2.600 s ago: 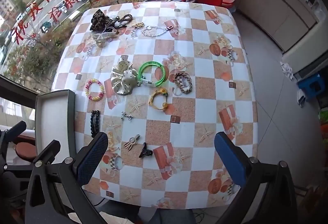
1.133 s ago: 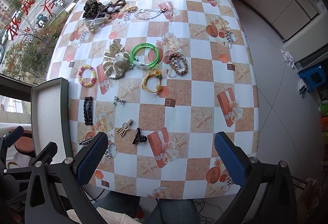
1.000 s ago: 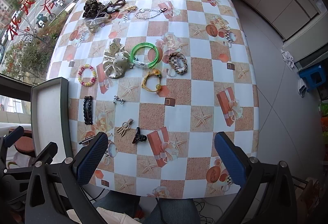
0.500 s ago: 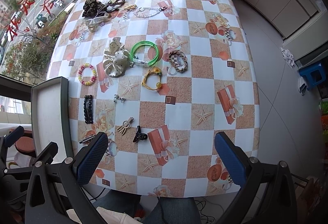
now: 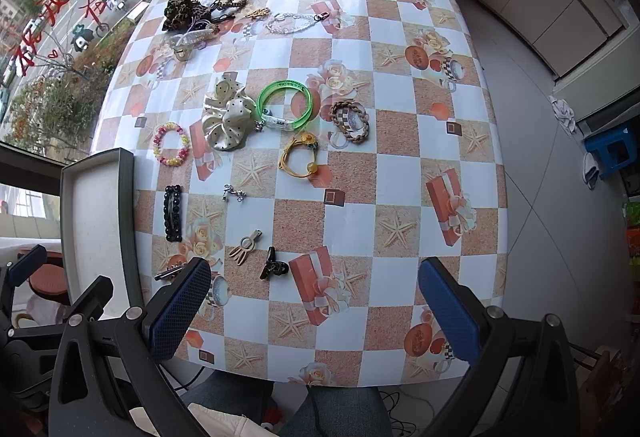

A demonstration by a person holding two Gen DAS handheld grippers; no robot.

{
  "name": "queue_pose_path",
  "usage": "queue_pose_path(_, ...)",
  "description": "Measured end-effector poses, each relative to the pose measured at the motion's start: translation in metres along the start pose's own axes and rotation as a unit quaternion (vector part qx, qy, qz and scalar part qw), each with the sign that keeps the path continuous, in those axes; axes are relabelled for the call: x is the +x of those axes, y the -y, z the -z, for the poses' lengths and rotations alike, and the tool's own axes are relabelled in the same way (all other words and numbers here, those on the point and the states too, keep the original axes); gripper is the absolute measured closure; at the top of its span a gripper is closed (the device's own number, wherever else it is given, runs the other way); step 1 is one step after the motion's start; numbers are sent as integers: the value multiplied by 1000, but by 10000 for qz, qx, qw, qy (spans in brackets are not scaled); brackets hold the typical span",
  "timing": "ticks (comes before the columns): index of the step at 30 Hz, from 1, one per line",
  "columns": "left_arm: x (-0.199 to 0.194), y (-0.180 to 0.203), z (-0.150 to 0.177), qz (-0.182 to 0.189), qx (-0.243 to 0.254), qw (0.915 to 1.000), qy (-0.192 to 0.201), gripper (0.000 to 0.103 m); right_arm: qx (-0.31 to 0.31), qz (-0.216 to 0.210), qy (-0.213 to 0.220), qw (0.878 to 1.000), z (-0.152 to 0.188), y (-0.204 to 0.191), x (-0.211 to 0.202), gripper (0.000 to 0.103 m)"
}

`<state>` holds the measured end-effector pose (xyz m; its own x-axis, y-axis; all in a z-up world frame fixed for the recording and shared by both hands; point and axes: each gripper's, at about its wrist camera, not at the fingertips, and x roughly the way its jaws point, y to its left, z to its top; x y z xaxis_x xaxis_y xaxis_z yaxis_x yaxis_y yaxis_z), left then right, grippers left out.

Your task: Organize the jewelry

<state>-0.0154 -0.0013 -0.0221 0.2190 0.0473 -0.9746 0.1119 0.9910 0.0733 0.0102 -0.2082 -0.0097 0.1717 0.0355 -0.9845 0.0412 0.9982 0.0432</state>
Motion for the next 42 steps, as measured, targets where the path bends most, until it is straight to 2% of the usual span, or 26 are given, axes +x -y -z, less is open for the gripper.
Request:
queue_pose_path(27,8,5,-6,-57,15,9999,-156,0,43,19,-78,10000,8,3,8,0)
queue_pose_path(35,18,5,-9,45,-3,9996,-281,0,105,16,-278,9996,6,9,11,0)
queue_pose_path(42,42,3,-20,168,-20,9996,-207,0,345,-44,-515,9981,-4,28,37,0)
